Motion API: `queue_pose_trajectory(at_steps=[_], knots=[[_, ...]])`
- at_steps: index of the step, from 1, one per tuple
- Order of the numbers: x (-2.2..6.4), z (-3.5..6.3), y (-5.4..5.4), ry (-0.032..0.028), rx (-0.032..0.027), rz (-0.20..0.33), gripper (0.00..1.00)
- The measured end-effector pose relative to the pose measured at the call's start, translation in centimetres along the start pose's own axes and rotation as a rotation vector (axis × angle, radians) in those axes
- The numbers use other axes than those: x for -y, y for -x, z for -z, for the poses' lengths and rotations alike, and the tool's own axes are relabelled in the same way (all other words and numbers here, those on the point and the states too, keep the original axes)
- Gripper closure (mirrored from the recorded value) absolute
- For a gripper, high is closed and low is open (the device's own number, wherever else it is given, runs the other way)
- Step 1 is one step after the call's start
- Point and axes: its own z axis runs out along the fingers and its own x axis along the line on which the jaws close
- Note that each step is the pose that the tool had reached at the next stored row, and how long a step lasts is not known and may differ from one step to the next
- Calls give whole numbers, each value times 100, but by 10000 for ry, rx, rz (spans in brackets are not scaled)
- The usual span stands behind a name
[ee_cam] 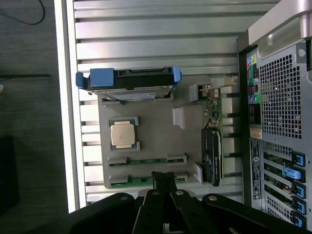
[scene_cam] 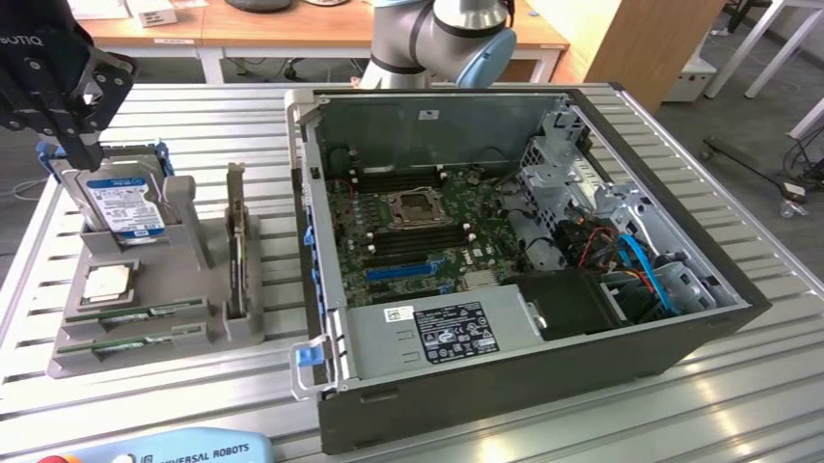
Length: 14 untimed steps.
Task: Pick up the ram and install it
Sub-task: 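Pick up the ram and move it above insertion slot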
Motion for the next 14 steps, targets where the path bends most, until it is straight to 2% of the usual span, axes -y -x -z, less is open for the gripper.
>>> queue_pose_trajectory(at_steps=[4, 14], knots=[[0, 0, -1, 2, -7, 142, 90], [0, -1, 0, 19, -67, 1532, 90]])
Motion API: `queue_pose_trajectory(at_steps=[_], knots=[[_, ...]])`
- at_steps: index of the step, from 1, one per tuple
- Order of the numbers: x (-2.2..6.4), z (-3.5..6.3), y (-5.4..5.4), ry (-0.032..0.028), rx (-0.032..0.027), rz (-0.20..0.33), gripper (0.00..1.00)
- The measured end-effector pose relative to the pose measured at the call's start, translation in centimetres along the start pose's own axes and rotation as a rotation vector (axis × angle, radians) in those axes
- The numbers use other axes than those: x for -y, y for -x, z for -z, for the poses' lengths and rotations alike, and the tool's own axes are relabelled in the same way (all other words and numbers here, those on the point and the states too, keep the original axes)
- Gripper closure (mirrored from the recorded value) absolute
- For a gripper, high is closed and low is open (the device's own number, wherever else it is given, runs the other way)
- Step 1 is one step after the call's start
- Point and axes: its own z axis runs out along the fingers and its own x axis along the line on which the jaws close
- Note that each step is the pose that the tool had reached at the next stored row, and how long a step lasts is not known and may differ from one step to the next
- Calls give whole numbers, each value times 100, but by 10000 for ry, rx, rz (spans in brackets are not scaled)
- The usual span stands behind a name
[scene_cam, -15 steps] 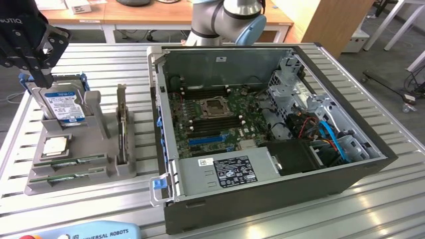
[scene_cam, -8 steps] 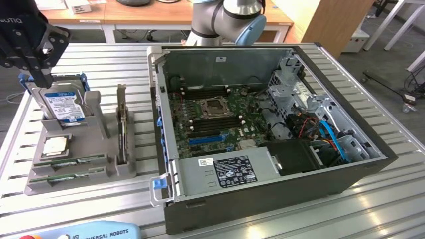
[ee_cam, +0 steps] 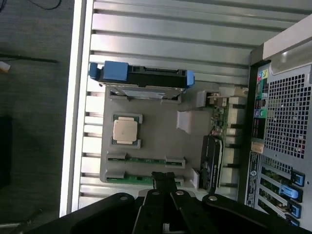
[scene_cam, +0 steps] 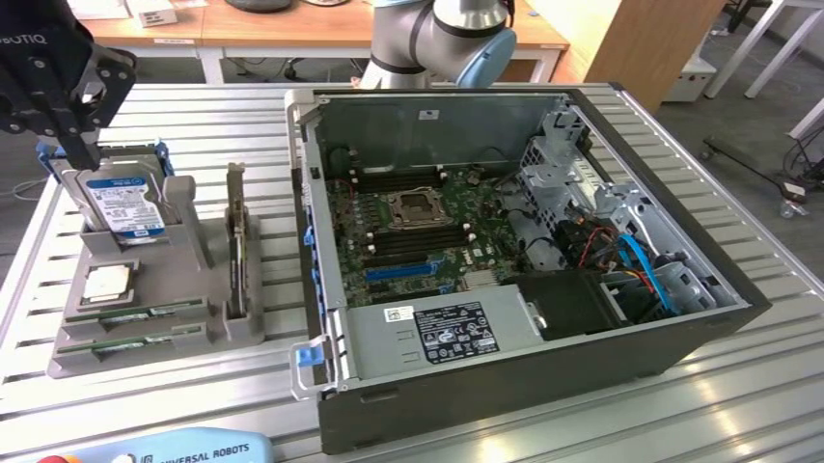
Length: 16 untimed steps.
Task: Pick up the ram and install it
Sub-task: 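Pick up the ram and move it above insertion slot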
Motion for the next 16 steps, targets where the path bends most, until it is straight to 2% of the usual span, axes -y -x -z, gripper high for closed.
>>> queue_pose_trajectory(at_steps=[9, 11, 16], knots=[[0, 0, 0, -9, -58, 1264, 90], [0, 0, 0, -8, -80, 1760, 90], [0, -1, 0, -5, -107, 2379, 90]])
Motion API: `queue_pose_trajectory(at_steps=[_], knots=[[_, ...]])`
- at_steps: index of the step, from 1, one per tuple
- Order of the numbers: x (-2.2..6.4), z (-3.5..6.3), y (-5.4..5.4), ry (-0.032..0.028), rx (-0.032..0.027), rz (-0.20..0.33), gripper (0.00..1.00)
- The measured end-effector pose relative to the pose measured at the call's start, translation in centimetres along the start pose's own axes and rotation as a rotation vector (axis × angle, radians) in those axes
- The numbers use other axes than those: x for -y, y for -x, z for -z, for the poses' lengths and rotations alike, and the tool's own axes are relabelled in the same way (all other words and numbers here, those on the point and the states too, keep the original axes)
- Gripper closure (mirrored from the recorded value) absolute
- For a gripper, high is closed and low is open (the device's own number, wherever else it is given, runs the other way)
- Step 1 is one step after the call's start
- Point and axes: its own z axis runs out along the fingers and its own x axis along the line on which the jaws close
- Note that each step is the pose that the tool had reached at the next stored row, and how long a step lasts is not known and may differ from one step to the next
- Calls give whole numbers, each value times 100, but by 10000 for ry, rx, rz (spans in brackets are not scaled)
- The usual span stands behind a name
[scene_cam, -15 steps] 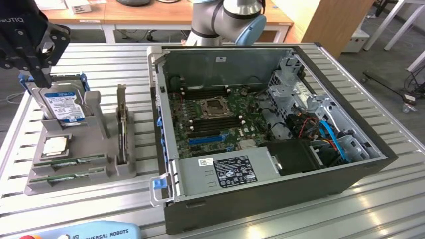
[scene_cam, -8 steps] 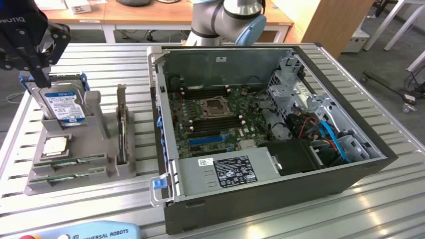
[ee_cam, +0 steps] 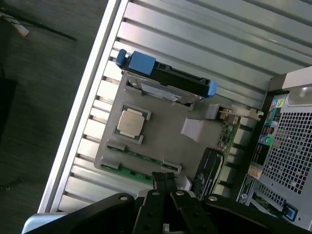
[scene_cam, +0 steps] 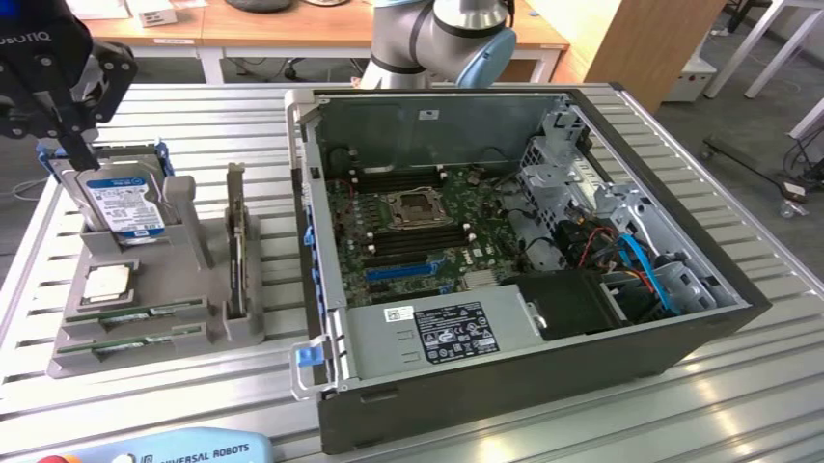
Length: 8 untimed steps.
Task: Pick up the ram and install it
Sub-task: 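Pick up the ram and move it above insertion slot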
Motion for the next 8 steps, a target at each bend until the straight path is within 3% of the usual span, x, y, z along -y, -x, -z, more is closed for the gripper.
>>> queue_pose_trajectory(at_steps=[8], knots=[[0, -1, 0, -4, -41, 902, 90]])
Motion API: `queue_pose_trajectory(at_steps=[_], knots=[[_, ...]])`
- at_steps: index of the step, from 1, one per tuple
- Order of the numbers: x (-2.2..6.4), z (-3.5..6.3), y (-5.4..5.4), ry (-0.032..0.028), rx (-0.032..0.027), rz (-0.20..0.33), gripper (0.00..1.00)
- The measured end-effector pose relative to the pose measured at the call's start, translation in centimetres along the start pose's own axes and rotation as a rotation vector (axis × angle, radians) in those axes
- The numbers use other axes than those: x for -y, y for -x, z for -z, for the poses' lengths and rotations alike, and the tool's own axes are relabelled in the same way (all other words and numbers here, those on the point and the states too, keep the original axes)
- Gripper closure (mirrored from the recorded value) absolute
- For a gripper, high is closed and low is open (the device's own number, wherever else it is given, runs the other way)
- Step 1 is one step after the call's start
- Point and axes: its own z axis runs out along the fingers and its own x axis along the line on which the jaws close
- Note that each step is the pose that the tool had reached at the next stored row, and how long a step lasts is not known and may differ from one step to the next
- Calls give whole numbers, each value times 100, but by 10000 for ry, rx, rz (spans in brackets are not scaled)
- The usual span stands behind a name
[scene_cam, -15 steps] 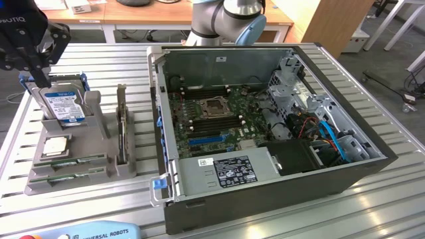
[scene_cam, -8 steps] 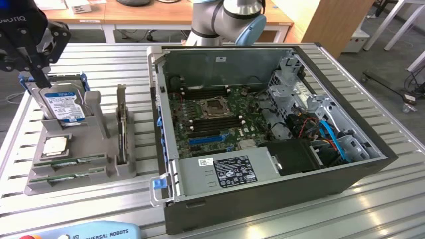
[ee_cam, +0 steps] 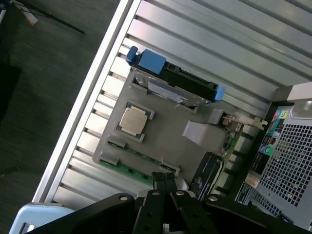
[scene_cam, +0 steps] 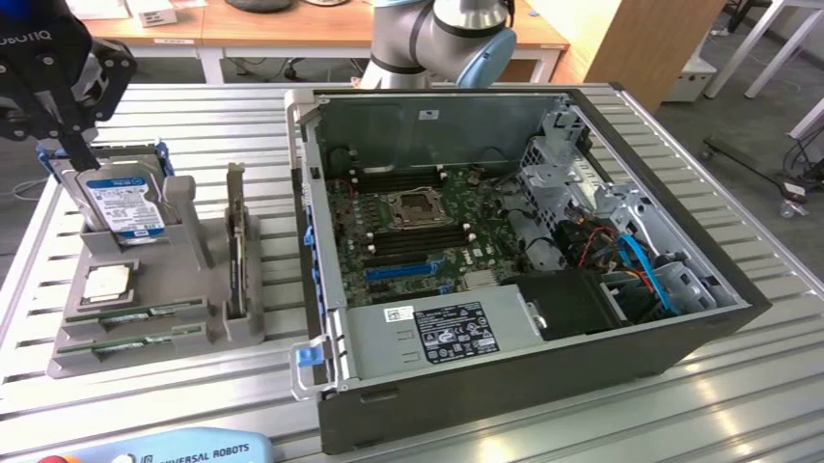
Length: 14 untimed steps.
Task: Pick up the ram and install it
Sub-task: 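Pick up the ram and move it above insertion slot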
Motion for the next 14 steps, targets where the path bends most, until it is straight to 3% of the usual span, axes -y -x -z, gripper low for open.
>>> queue_pose_trajectory(at_steps=[14], knots=[[0, -2, 0, -8, -85, 1841, 90]])
